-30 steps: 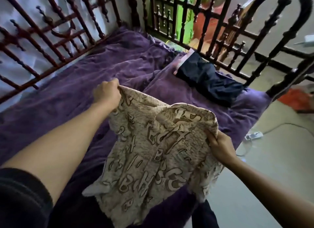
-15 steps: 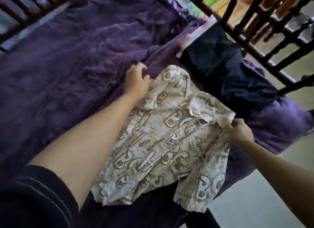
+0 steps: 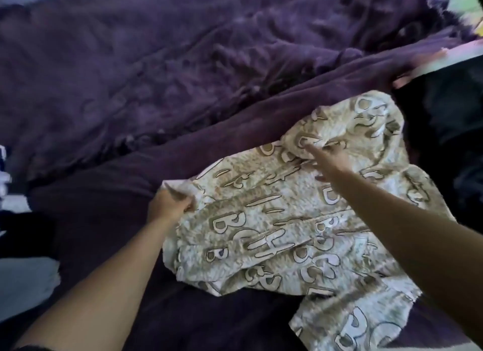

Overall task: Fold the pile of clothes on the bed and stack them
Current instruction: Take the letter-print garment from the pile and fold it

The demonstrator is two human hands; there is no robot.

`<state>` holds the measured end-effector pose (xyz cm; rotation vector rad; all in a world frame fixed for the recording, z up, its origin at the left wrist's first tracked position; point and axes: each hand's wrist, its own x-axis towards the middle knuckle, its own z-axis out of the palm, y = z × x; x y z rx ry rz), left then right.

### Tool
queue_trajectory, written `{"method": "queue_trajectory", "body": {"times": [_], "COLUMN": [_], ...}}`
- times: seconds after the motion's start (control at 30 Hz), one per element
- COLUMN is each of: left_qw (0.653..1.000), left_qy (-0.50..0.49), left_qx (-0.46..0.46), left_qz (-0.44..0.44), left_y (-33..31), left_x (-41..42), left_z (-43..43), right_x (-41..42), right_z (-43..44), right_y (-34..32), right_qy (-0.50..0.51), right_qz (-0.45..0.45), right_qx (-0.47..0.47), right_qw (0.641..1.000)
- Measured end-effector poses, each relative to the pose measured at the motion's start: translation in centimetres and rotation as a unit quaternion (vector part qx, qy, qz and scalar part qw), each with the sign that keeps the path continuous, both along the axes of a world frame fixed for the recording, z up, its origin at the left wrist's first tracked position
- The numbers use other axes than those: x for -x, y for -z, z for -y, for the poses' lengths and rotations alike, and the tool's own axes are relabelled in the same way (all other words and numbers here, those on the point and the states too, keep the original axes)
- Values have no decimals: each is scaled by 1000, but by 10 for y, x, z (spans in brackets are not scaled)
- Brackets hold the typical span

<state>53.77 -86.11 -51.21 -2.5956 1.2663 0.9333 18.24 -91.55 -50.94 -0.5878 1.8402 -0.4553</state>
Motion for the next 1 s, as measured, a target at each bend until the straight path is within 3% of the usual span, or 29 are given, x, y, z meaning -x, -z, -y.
{"method": "queue_trajectory", "body": {"times": [0.1,0.2,0.3,0.4,0.47,0.53,0.6,0.63,0.73,0.8,1.0], "left_qw": [999,990,963,934,922,936,951,954,954,948,916], "left_qy": [15,39,-83,-228,-257,-211,-144,-120,-102,-123,-156], "left_qx": [32,126,257,245,196,197,204,190,159,211,356], "left_qz": [-6,42,4,-122,-212,-204,-180,-197,-231,-203,-105], "left_y": [29,32,24,27,29,34,42,46,67,75,53], "left_x": [-8,-3,-12,-38,-41,-33,-15,-2,21,19,-48], "left_z": [-2,16,61,105,113,103,83,74,74,96,131], "right_x": [-13,-13,-8,-8,-17,-27,-40,-48,-62,-61,-56], "right_z": [36,74,111,126,120,102,73,58,26,17,8], "right_y": [17,12,-3,-8,-5,5,20,28,55,69,56], "right_qy": [31,69,114,103,95,41,-85,-145,-294,-369,-352], "right_qz": [2,3,94,148,107,-29,-186,-222,-235,-262,-265], "right_qx": [8,1,10,41,72,151,225,235,186,145,170], "right_qw": [999,998,989,983,987,987,953,935,908,880,882]}}
